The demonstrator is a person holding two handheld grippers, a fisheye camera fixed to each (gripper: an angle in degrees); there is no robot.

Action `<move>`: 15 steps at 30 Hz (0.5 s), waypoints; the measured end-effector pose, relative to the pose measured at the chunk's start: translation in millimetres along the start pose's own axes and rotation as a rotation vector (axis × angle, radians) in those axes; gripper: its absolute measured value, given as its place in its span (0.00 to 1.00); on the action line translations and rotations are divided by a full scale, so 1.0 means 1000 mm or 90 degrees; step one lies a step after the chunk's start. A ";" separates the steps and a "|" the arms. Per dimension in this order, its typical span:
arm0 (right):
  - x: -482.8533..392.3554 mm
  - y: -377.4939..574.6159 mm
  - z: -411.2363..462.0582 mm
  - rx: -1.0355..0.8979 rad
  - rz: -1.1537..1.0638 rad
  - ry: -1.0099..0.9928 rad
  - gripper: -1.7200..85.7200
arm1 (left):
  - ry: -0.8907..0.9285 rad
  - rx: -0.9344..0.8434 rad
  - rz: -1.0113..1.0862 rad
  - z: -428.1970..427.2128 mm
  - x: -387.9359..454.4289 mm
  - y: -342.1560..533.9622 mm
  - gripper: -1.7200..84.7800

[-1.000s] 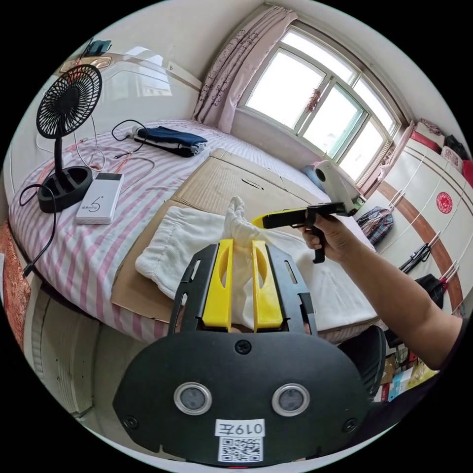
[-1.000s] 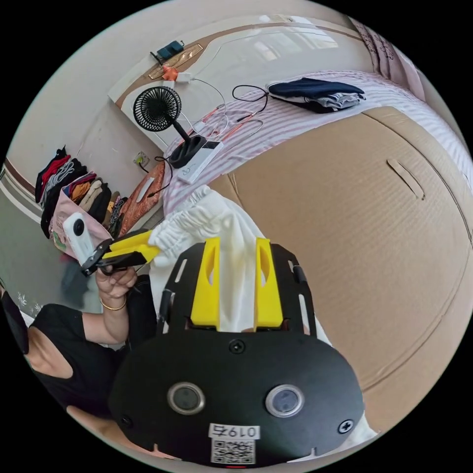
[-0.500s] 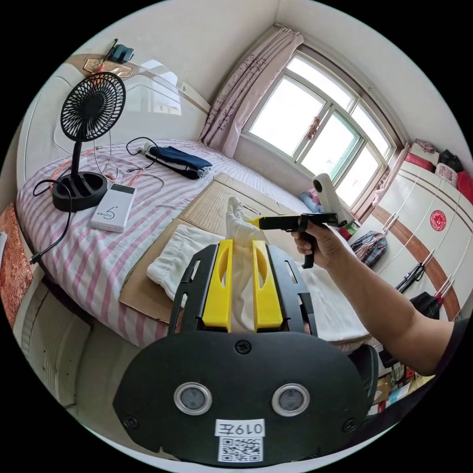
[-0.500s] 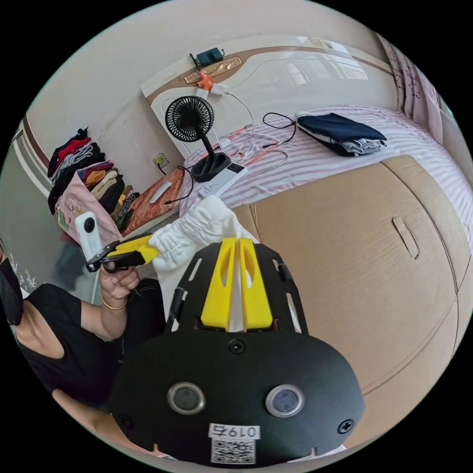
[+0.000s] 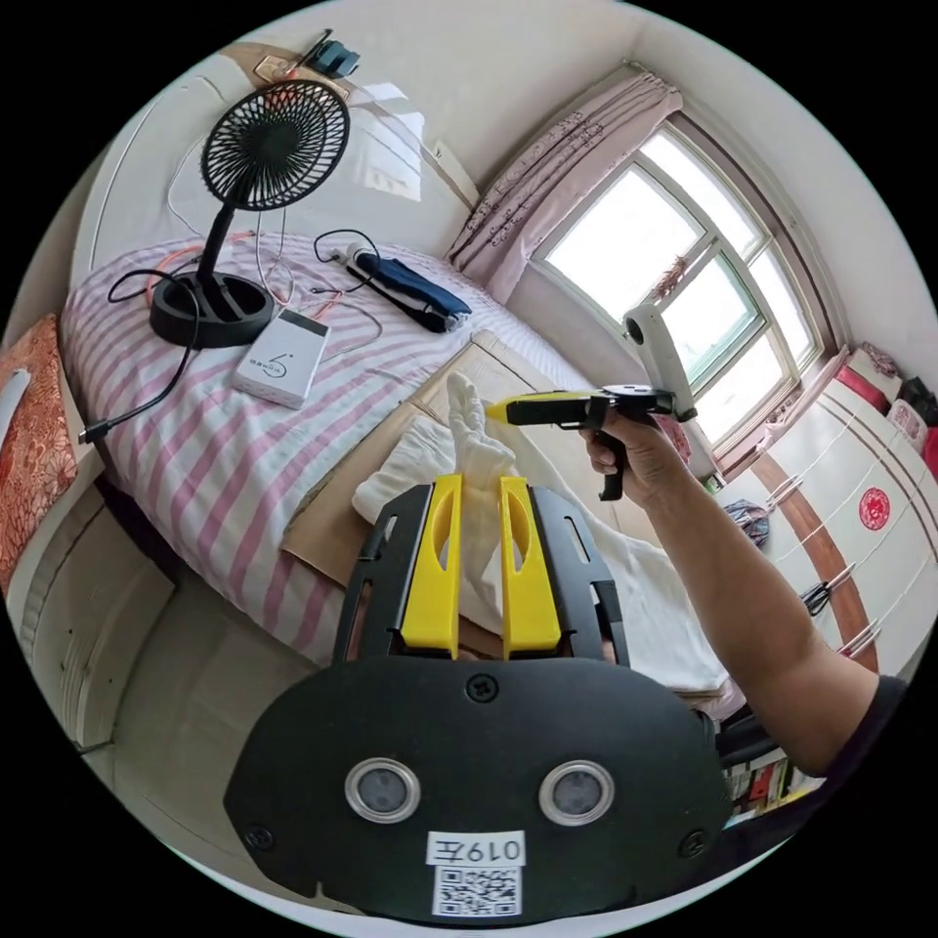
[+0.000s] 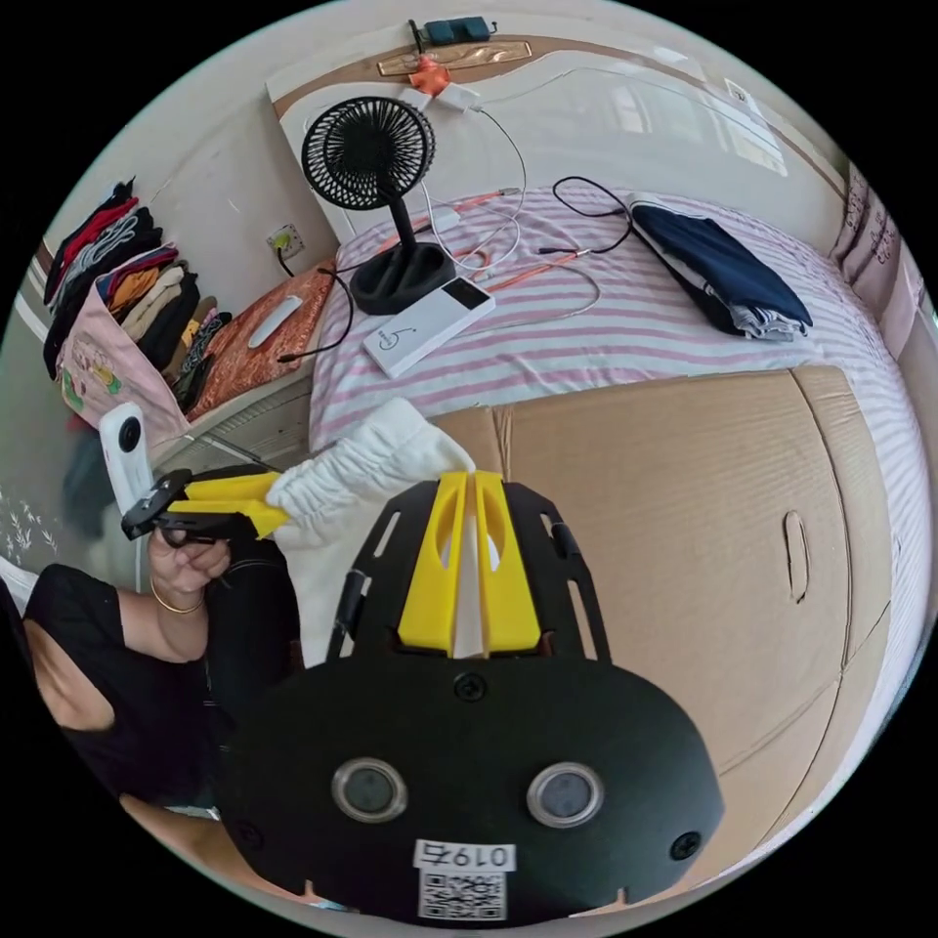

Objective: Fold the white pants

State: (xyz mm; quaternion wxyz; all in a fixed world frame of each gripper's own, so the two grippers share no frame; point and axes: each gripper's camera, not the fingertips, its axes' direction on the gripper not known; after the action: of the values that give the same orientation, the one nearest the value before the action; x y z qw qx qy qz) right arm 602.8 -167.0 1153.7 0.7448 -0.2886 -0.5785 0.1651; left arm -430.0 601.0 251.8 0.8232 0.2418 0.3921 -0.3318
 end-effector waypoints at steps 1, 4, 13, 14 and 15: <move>0.001 -0.002 0.017 -0.018 -0.001 0.012 0.01 | 0.004 -0.007 -0.008 0.002 -0.005 0.000 0.06; 0.007 -0.005 0.052 -0.039 0.008 0.016 0.01 | 0.004 -0.017 -0.034 0.002 -0.021 0.002 0.05; 0.041 0.009 0.132 -0.036 0.034 0.022 0.01 | -0.031 -0.004 -0.079 -0.004 -0.042 0.007 0.05; 0.048 0.014 0.141 -0.031 0.039 0.018 0.01 | -0.035 -0.003 -0.084 -0.005 -0.041 0.008 0.06; 0.051 0.016 0.146 -0.029 0.041 0.015 0.01 | -0.029 -0.007 -0.072 -0.004 -0.037 0.008 0.06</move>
State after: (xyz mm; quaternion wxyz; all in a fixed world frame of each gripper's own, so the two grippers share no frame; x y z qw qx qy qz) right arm 478.9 -89.6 1206.7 0.7390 -0.3260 -0.5637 0.1727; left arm -443.9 622.4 280.6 0.8133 0.2068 0.3880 -0.3810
